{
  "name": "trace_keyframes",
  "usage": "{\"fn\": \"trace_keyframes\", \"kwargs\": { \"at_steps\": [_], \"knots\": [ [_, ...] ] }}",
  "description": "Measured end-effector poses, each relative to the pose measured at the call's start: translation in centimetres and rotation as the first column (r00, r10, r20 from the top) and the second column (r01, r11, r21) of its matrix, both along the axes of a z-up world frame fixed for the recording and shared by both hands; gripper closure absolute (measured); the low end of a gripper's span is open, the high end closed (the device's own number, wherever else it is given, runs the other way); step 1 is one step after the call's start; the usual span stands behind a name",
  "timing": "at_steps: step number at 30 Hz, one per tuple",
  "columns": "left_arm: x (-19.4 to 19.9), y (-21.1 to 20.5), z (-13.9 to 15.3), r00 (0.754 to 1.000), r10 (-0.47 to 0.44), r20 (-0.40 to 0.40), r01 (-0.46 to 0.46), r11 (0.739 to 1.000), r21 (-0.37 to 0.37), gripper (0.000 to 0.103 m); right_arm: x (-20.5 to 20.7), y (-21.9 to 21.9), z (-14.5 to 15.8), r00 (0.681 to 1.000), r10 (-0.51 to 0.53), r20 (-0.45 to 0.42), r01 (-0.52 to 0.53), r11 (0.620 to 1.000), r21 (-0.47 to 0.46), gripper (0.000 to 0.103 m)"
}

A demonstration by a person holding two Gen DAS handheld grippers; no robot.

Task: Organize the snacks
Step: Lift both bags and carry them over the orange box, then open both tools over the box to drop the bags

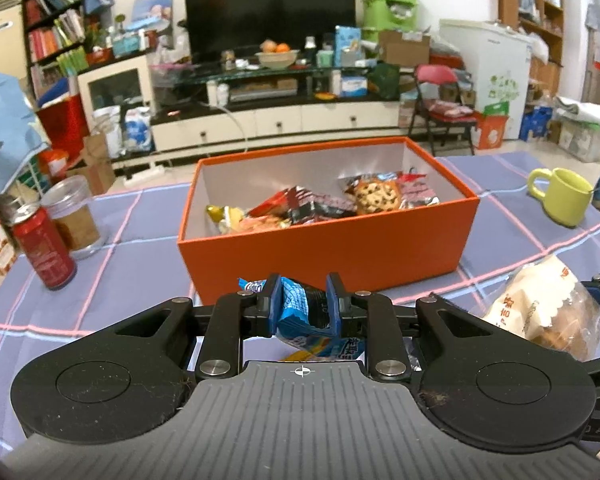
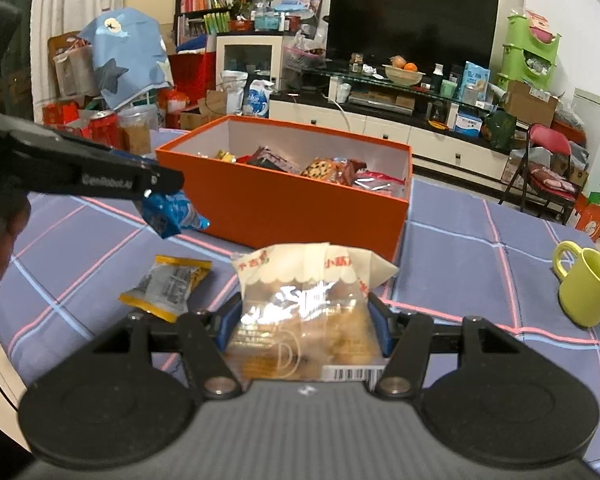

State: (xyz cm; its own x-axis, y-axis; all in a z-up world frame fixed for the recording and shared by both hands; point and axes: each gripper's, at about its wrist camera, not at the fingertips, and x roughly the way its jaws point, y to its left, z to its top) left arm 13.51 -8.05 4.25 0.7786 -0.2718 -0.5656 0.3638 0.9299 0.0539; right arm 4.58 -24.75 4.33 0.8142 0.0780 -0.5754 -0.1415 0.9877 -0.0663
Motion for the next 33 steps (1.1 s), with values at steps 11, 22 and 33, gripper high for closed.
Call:
{"fn": "trace_keyframes", "kwargs": {
  "at_steps": [11, 22, 33],
  "knots": [
    [-1.0, 1.7, 3.1, 0.998, 0.022, 0.061, -0.018, 0.999, -0.051, 0.103, 0.3, 1.6, 1.6, 0.999, 0.006, 0.039, -0.007, 1.0, 0.01, 0.042],
    [6.3, 3.5, 7.6, 0.992, 0.101, 0.079, -0.085, 0.978, -0.191, 0.103, 7.8, -2.8, 6.8, 0.989, -0.099, 0.113, 0.08, 0.984, 0.157, 0.041],
    [15.8, 0.0, 3.7, 0.991, 0.132, 0.026, -0.128, 0.985, -0.118, 0.103, 19.6, 0.6, 6.3, 0.999, -0.032, 0.039, 0.025, 0.987, 0.161, 0.041]
  ]
}}
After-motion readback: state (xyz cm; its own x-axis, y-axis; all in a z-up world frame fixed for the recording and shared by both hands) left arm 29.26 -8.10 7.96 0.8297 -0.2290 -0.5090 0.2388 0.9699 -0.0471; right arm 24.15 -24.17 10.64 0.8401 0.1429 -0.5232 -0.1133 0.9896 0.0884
